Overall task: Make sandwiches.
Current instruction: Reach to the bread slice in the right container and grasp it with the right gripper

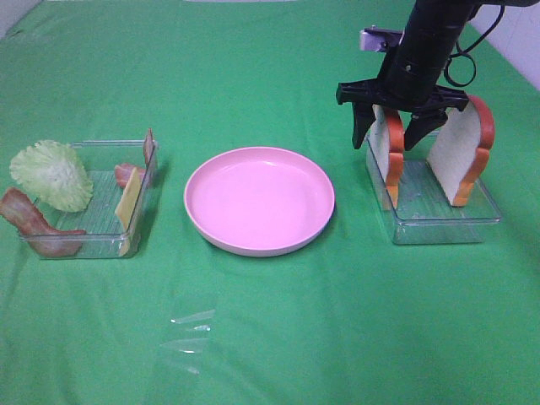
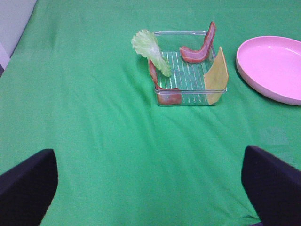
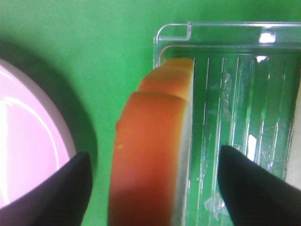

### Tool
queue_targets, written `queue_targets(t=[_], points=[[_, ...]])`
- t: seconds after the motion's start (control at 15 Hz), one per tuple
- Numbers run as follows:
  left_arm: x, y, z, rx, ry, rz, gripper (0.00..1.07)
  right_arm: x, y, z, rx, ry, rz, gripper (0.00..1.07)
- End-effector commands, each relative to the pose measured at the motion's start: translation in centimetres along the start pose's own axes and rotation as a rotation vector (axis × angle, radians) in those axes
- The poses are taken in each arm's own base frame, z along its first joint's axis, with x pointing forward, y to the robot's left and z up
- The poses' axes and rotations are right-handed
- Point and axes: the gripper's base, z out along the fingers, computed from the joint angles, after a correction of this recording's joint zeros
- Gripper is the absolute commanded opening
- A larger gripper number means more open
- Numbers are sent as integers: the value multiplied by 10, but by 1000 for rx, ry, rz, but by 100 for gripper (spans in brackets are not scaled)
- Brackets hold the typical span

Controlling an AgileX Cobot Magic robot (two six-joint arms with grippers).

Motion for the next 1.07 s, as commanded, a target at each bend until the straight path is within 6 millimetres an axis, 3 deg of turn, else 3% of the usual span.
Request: queue_targets(t=[0.07,0.2,0.6,0.87,0.93,1.07], points=[[0,-1,-2,10,-27,-10,98,-1,-1,0,5,-2,-7,58],[0,-1,-2,10,-27,-10,98,-1,-1,0,4,-1,-7,46],[0,-1,-2,10,-27,-10,98,3,-2,0,9,44,-2,43],[0,-1,-2,10,-27,-10,98,5,-2,0,11,67,0,6],[0,-1,-2,10,-27,-10,98,6,-2,0,12,76,0,0],[0,-1,-2,10,-27,-10,98,6,-2,0,12,78,0,0]])
